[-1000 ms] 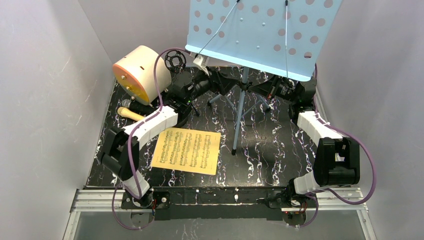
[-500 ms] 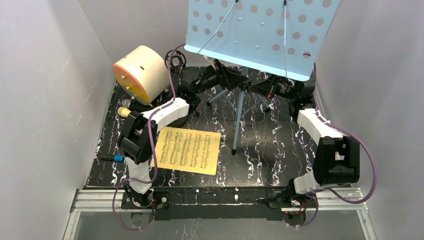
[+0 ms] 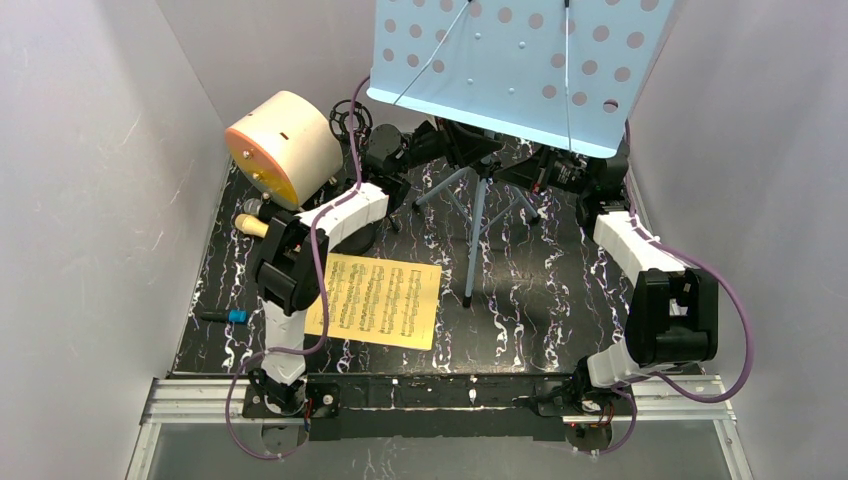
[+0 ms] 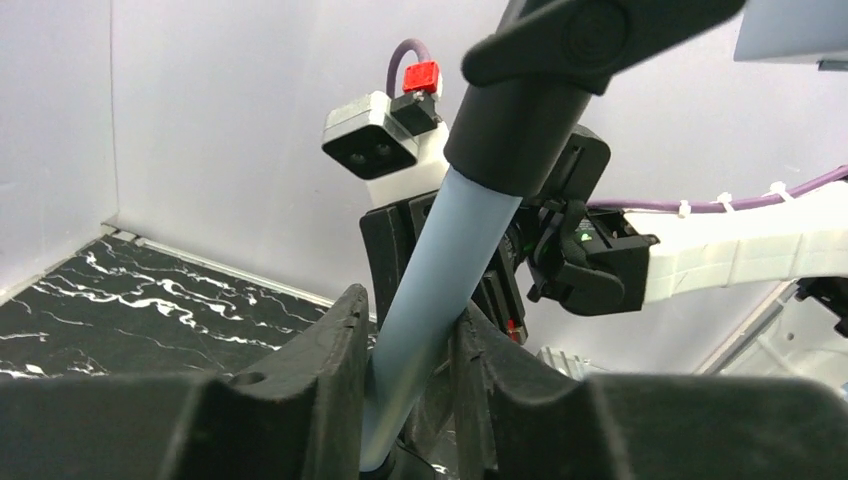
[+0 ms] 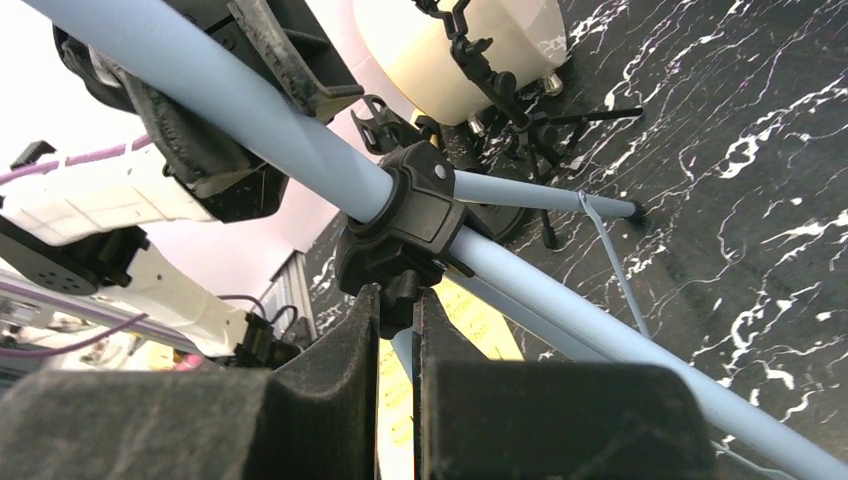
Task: Pack up the instrument practice props
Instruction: Unscrew the knob on the music stand.
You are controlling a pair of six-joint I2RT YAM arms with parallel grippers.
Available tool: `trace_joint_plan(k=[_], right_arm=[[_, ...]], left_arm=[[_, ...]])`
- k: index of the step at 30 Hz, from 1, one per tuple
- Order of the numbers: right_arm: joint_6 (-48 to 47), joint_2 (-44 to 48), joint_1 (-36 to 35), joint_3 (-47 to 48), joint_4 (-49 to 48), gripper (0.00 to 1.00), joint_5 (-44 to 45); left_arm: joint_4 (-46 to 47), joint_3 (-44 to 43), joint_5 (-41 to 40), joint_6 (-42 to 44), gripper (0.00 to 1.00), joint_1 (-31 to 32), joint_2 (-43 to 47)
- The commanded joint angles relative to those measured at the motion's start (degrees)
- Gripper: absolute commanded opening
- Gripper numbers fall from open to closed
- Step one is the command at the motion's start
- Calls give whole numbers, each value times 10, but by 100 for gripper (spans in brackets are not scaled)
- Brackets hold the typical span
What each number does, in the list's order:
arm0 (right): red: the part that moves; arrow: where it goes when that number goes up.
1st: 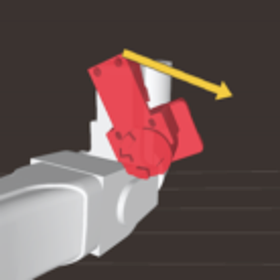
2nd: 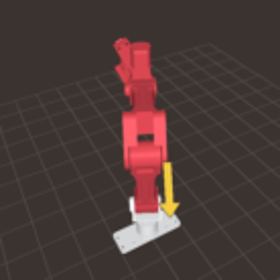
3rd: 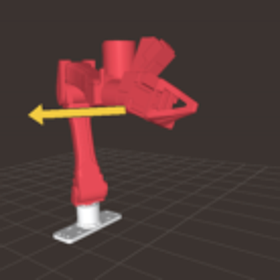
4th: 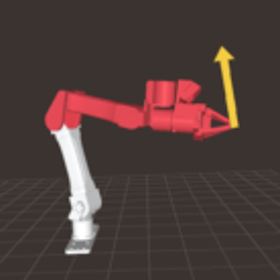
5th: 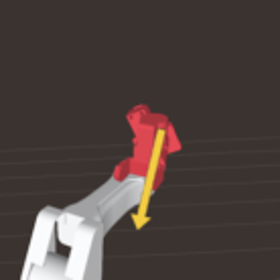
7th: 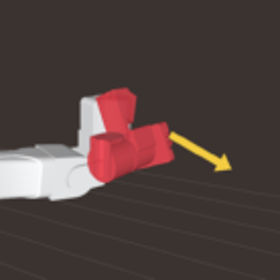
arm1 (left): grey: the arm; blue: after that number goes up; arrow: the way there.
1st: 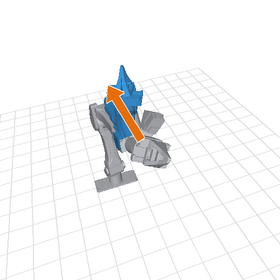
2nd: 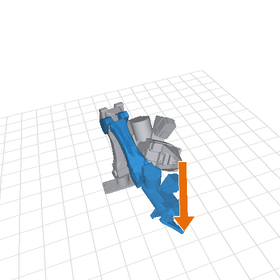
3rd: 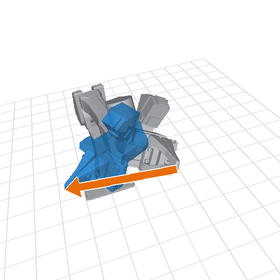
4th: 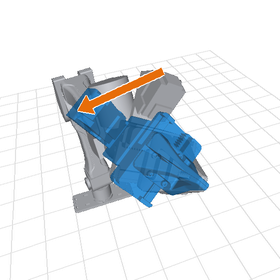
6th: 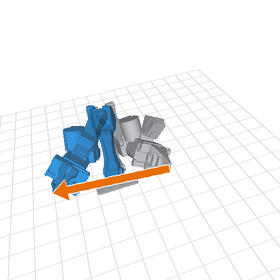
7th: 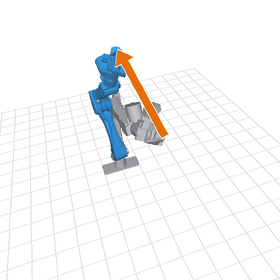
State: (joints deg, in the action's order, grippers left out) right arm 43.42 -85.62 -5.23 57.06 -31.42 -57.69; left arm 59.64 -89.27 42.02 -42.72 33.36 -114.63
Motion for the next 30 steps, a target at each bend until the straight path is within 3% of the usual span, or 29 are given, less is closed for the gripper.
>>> trace_joint_plan(k=[1, 3, 10, 15, 22, 26, 30], right_arm=[[-123, -27, -21, 4, 71, 1, -34], [-153, -27, -21, -3, 64, 1, -27], [-262, 13, -22, -79, -83, 1, 8], [-419, 36, -24, -115, -118, 1, -12], [-743, 74, -42, -103, 12, 1, -22], [-906, 110, -65, -95, 113, 1, 57], [-1027, 145, -108, -100, 139, 1, 175]], left_arm=[[4, -27, 2, -22, 11, -1, -11], [5, -26, 7, -22, 0, -1, -9], [5, -2, 17, -15, 0, -2, 0], [5, 14, 18, -20, 0, -1, 6], [5, 29, 11, -47, 0, -1, 9], [5, 34, 10, -61, 0, -1, 10], [2, 39, 9, -59, 0, -1, 15]])
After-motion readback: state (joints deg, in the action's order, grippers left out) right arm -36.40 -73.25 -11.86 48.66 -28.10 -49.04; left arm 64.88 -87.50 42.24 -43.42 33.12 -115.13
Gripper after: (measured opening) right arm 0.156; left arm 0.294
